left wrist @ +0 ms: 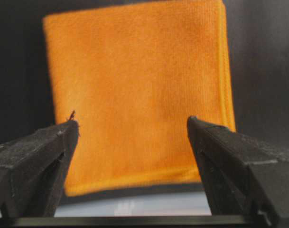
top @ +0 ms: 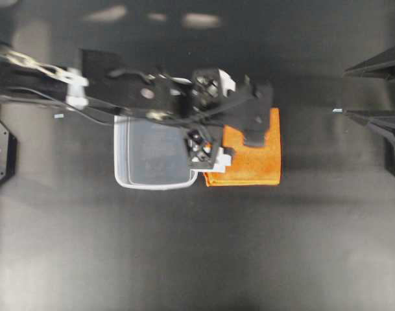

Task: Place the orange towel into the container with the left arm.
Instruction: 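Lower the left gripper onto the orange towel and pinch its center, then lift the pinched towel and carry it left over the container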

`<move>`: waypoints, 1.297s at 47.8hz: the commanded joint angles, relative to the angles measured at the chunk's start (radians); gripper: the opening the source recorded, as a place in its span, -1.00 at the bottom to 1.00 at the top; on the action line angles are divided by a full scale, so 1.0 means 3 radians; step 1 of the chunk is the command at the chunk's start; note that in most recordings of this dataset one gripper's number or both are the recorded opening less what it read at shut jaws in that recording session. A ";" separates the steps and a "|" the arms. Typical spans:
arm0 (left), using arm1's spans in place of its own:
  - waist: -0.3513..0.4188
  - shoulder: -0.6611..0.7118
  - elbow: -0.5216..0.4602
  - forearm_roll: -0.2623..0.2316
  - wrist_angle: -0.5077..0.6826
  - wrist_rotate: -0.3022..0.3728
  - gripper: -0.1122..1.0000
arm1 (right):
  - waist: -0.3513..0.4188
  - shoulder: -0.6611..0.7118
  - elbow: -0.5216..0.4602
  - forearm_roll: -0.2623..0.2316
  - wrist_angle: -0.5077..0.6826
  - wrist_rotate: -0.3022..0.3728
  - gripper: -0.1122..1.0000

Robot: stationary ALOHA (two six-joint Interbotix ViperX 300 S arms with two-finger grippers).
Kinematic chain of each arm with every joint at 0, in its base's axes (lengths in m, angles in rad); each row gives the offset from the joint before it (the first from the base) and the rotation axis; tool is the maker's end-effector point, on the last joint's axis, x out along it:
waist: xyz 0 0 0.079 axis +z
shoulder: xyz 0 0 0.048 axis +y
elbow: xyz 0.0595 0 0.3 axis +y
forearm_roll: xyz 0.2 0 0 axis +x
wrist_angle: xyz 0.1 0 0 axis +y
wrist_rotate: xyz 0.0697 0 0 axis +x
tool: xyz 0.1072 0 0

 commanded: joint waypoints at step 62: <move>-0.0051 0.0414 -0.0476 0.0010 0.0015 0.0020 -0.70 | -0.0010 -0.0066 0.0092 0.0010 -0.0051 0.0005 0.58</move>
